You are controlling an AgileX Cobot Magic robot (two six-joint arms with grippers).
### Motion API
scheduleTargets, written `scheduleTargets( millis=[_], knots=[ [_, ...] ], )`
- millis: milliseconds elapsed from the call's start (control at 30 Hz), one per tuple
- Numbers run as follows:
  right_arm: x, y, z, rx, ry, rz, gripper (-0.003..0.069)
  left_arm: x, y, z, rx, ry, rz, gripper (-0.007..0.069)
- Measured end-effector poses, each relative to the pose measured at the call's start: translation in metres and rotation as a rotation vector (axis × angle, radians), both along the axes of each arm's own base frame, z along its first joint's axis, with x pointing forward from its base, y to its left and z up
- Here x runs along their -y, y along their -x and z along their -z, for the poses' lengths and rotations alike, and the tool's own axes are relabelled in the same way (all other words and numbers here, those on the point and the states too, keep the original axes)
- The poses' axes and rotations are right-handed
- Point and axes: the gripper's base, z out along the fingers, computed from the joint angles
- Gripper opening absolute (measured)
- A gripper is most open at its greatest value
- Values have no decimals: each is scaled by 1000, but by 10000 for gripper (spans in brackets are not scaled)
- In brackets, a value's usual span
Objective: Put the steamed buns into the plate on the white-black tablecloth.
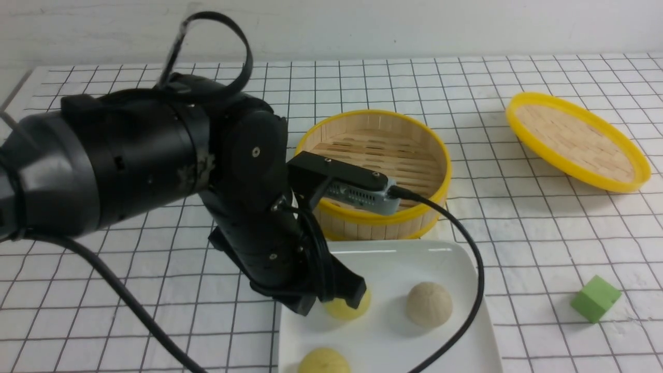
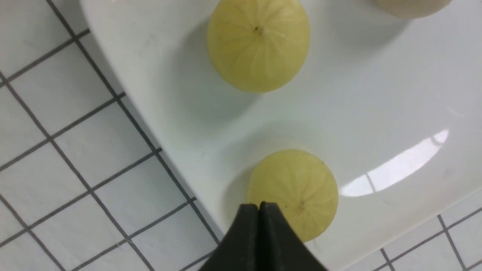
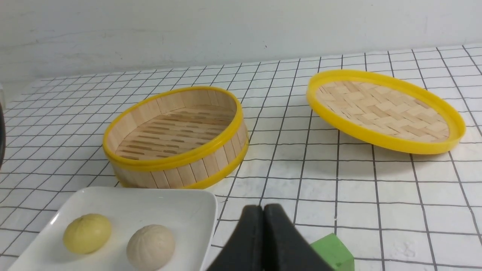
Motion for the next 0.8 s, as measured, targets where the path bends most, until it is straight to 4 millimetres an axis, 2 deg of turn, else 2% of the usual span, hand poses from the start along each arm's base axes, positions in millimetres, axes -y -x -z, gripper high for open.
scheduleTargets(
  millis=[300,400,533,667,800],
  knots=[
    [0,-1,2,-7,2,0,16,-1,-1,0,9,-11,1,2],
    [0,-4,10,-22,15,5,18,-1,-1,0,9,-11,1,2],
    [2,-14,38,-73,97,56,22,-1,0,-1,11,-7,-7,2],
    [4,-18,55,-115,133,115,24,-5,3,-12,44,17,-19,2],
    [8,-22,67,-127,139,204,29,-18,13,-41,136,58,-12,2]
  ],
)
